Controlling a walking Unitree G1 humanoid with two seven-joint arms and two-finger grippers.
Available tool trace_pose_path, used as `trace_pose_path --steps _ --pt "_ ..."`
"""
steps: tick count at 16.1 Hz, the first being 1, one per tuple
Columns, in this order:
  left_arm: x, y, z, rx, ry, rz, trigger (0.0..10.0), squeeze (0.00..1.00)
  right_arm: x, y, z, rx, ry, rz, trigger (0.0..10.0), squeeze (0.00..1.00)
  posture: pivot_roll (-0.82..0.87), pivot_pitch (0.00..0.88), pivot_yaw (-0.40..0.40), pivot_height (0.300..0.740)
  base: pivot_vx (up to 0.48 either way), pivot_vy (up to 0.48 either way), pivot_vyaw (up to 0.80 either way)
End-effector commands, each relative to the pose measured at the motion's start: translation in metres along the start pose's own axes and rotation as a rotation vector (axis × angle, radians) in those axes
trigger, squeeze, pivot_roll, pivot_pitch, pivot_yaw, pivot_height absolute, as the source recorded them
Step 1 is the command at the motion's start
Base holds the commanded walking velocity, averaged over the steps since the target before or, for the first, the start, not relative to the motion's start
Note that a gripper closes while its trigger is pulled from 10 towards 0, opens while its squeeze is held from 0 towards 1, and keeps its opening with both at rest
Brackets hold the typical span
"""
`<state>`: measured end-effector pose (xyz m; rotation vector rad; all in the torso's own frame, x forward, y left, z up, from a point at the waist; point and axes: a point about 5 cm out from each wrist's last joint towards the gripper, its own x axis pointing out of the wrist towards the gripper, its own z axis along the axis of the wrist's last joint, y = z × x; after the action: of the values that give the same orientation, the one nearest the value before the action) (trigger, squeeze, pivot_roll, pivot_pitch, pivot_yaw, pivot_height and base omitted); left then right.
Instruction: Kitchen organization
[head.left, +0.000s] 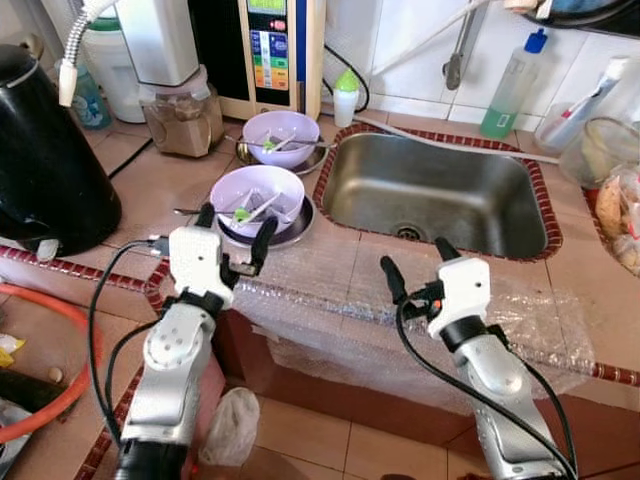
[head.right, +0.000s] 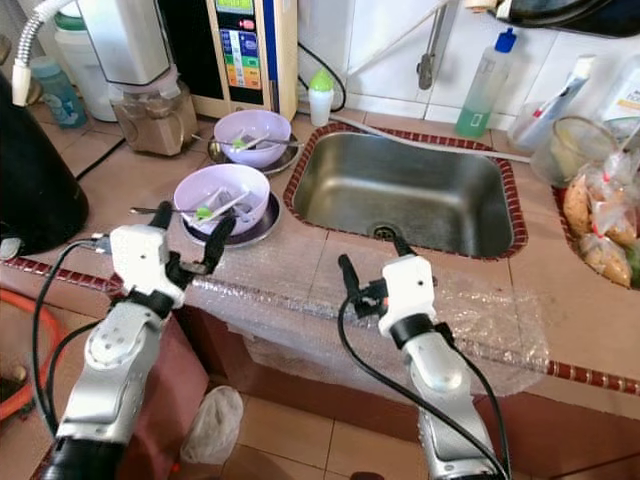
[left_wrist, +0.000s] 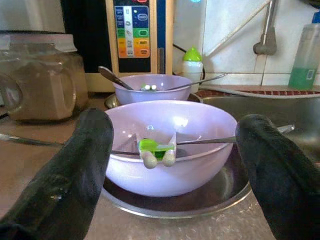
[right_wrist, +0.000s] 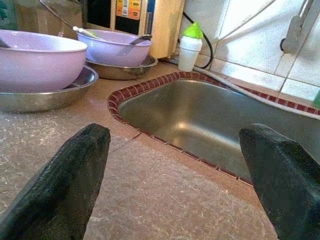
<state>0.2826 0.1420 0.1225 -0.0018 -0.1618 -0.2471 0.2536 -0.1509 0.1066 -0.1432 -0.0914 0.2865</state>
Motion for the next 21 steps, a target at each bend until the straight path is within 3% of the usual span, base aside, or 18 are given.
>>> trace_pose_path --steps 1,4,6,21 --pt "0.002 0.001 -0.001 -0.002 -0.003 -0.006 0.0 0.0 -0.001 -0.001 0.003 -0.005 -0.005 0.006 10.0 0.0 -0.12 0.017 0.02 0.74 0.0 0.0 0.0" --pt "0.005 -0.001 -0.009 -0.007 0.008 -0.022 0.0 0.0 -0.006 0.015 0.01 0.038 -0.043 0.154 10.0 0.0 -0.14 0.016 0.03 0.74 0.0 0.0 0.0" --pt "0.008 0.0 -0.011 -0.005 0.01 -0.022 0.0 0.0 -0.006 0.018 0.012 0.057 -0.046 0.183 10.0 0.0 -0.14 0.011 0.029 0.74 0.0 0.0 0.0" --pt "0.012 0.005 -0.016 0.012 -0.016 -0.013 0.0 0.0 0.002 0.018 0.006 0.099 0.002 0.192 10.0 0.0 -0.11 0.0 0.019 0.74 0.0 0.0 0.0"
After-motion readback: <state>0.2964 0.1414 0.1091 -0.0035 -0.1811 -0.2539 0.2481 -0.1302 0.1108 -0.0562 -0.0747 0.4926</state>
